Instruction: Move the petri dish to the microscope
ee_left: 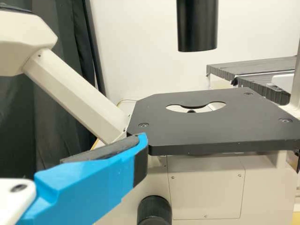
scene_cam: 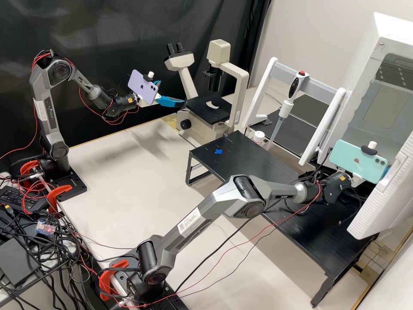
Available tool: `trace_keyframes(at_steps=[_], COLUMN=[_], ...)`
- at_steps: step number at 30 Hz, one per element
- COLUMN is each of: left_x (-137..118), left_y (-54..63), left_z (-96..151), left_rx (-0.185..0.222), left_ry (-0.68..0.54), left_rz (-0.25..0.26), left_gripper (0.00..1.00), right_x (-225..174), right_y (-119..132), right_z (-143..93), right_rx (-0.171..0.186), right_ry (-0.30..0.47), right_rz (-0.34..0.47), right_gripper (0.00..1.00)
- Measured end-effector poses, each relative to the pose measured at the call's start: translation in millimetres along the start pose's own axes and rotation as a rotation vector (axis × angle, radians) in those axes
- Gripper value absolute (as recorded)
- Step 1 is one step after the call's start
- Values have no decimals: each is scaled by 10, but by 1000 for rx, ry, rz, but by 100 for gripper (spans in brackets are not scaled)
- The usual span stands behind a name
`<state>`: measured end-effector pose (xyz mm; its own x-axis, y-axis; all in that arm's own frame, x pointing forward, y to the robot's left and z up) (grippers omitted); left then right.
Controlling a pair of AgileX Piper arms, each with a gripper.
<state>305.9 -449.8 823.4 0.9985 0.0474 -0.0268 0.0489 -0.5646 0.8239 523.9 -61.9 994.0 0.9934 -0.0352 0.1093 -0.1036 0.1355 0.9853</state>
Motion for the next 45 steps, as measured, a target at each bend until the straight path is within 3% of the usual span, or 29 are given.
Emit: trace_keyframes(at_steps=[13,20,30,33,38,41,45], left_x=[0,0,0,0,0,0,0], left_y=[0,0,0,0,0,0,0], left_z=[0,0,0,0,0,0,0], left_rx=[0,0,0,0,0,0,0], left_ry=[0,0,0,0,0,0,0], left_rz=[0,0,0,0,0,0,0], left_gripper=[100,100,100,100,100,100,100], right_x=[-351,-701,-1308,-1585,-1957,-2221,-2471], right_y=[90,203,320,262,159,-35,-261], right_z=[-35,2,-86,-194,-427,-626,-947], right_rx=[25,46,87,144,138,137,91], right_ry=[26,24,84,117,184,218,335], right_rz=[-19,-17,12,31,43,25,-22], right_gripper=[0,0,0,0,0,0,0])
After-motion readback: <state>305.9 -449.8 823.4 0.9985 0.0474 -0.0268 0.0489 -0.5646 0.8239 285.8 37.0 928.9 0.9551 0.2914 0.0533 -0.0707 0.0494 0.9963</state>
